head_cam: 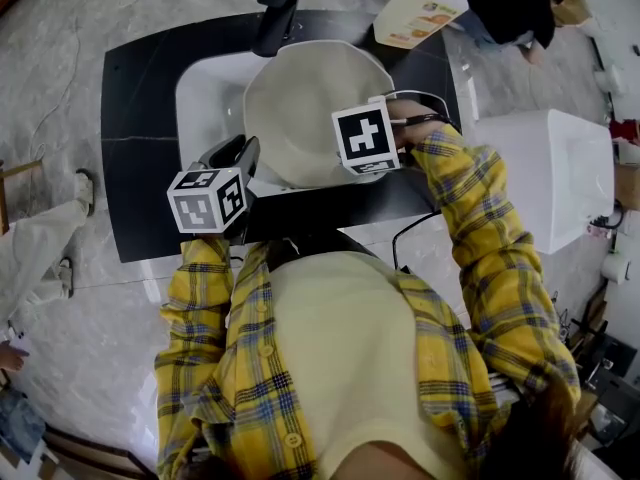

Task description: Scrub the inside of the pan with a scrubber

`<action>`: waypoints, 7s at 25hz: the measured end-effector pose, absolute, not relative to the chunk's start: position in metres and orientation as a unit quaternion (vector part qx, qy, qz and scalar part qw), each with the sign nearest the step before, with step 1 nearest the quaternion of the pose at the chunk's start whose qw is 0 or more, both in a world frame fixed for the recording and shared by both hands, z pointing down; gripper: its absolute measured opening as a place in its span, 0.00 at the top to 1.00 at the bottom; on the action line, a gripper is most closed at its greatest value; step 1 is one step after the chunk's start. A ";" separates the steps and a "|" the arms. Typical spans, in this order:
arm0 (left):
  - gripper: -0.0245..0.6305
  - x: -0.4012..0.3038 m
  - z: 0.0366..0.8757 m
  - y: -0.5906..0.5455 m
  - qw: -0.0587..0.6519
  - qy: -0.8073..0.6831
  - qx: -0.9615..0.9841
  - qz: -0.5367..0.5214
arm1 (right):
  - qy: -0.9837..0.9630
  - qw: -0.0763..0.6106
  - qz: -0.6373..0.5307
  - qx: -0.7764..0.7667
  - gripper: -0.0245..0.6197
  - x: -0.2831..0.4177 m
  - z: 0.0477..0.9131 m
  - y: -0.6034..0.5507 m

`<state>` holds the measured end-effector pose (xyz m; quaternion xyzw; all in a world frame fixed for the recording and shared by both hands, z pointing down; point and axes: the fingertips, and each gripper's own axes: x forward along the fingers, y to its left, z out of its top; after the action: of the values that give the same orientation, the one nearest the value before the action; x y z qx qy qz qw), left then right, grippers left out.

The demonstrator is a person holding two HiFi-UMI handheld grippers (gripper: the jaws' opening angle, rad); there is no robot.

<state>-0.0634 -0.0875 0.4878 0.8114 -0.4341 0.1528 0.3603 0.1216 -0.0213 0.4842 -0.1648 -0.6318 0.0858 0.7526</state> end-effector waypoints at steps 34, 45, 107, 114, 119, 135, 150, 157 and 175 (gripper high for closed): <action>0.82 -0.065 0.492 -0.098 0.372 -0.446 0.800 0.150 | -0.564 0.773 -0.289 0.038 0.84 0.117 0.503 -0.145; 0.82 -0.068 0.490 -0.102 0.376 -0.456 0.795 0.140 | -0.574 0.726 -0.366 0.101 0.83 0.089 0.494 -0.172; 0.82 -0.073 0.483 -0.093 0.385 -0.486 0.775 0.125 | -0.690 0.650 -0.205 0.245 0.83 0.064 0.535 -0.159; 0.82 -0.074 0.488 -0.092 0.384 -0.486 0.773 0.135 | -0.703 0.647 -0.217 0.200 0.83 0.050 0.544 -0.147; 0.82 -0.075 0.494 -0.093 0.387 -0.485 0.770 0.148 | -0.714 0.644 -0.217 0.170 0.83 0.040 0.549 -0.135; 0.82 -0.066 0.503 -0.096 0.392 -0.465 0.774 0.175 | -0.738 0.638 -0.213 0.055 0.83 0.022 0.556 -0.089; 0.82 -0.060 0.502 -0.097 0.391 -0.454 0.781 0.175 | -0.737 0.650 -0.163 -0.086 0.83 0.041 0.546 -0.038; 0.82 -0.059 0.501 -0.097 0.392 -0.451 0.783 0.174 | -0.726 0.666 -0.118 -0.123 0.83 0.061 0.540 -0.022; 0.82 -0.054 0.501 -0.097 0.391 -0.441 0.789 0.174 | -0.693 0.708 -0.096 -0.093 0.83 0.103 0.526 -0.037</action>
<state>-0.0536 -0.0969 0.5007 0.7889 -0.4411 0.1741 0.3909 0.1034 -0.0373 0.5259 -0.0932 -0.6930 -0.0957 0.7084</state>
